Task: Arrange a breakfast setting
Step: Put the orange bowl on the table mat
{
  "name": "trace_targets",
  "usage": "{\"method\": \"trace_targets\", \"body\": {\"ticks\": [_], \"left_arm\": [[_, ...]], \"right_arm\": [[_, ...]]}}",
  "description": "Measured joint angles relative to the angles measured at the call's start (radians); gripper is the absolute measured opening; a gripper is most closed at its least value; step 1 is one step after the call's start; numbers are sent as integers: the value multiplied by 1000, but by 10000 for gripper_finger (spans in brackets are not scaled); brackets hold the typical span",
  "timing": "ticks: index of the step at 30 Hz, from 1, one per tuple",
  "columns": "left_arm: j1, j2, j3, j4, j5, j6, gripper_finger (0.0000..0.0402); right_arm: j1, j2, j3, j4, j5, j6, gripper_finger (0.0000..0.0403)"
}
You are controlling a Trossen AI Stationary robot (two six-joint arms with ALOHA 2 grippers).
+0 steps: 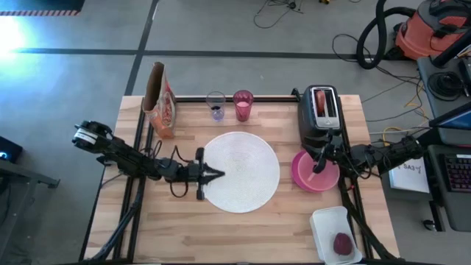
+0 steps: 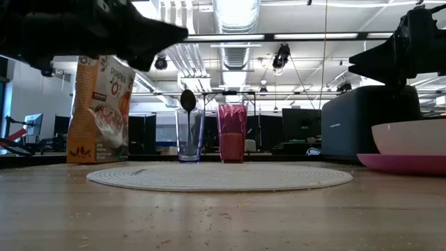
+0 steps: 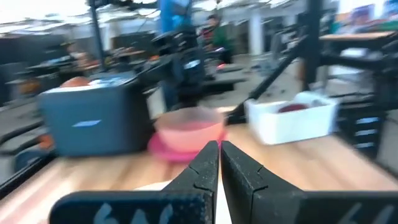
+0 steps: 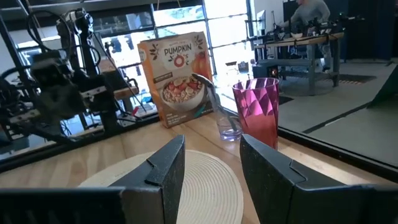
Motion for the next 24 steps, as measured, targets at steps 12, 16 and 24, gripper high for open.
{"method": "trace_targets", "body": {"ticks": [12,16,24], "left_arm": [[3,-10,33,-93,48,-31,1],[3,-14,17,-83,49,-27,1],[3,-16,6,-74,71,-27,1]], "right_arm": [[-1,1,0,67,10,-88,144],[-2,1,0,120,-82,-182,144],[-2,10,101,-1,-41,-54,144]]}}
